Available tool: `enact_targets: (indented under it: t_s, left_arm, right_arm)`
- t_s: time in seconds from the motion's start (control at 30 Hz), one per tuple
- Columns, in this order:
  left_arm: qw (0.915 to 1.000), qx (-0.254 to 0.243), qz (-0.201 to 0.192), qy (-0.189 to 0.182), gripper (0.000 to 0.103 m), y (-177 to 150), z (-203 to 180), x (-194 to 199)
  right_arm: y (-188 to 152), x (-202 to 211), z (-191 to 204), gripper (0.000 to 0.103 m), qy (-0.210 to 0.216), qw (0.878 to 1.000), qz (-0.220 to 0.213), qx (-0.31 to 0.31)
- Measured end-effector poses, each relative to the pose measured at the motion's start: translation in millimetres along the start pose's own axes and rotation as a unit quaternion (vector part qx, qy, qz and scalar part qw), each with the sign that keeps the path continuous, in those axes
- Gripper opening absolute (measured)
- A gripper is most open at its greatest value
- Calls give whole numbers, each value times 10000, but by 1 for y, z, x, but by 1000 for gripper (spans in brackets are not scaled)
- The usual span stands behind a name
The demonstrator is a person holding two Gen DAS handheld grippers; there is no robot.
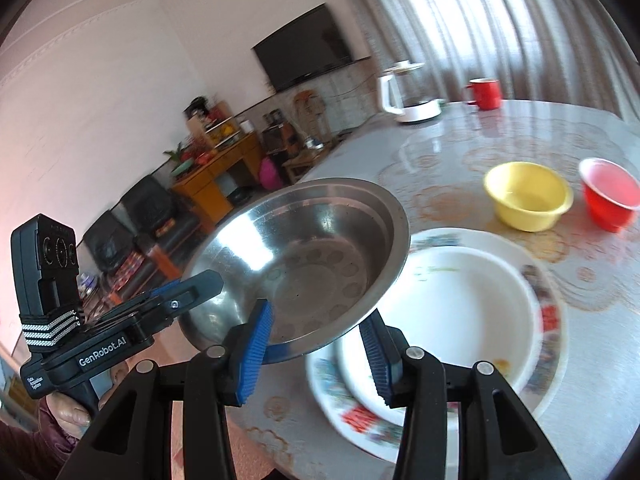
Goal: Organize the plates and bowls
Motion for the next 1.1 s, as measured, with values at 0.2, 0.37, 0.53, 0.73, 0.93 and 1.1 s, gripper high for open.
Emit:
enact_targets:
  t_s: [0.2, 0.37, 0.53, 0.73, 0.93, 1.1]
  left_arm:
    - [9989, -149, 235, -386, 39, 0, -37, -25]
    - [9974, -203, 401, -566, 39, -7, -52, -36]
    - [9975, -236, 357, -560, 39, -5, -53, -35]
    - [9996, -27, 97, -278, 39, 6, -25, -23]
    - [9989, 366, -86, 268, 40, 10, 28, -14]
    - [9954, 666, -54, 688, 40, 0, 72, -10]
  right_arm:
    - [-1, 23, -31, 45, -407, 9985, -158, -331]
    - [-6, 34, -50, 45, -619, 9966, -161, -514]
    - [-7, 35, -54, 45, -673, 9959, -162, -577]
    - [5, 21, -42, 45, -516, 9980, -149, -338]
    - [26, -29, -8, 45, -156, 9997, 110, 117]
    - [28, -79, 25, 45, 194, 9978, 489, 409]
Point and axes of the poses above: each gripper's, at about its wrist camera, not at the fingertips, and x roughly against the way its jaws point, z to its left, y to its top, the point moved 5 cm from there along -x, roughly the way its jaws point, and after that the axes turned 4 degrees about -z, right-handed, at the moved point
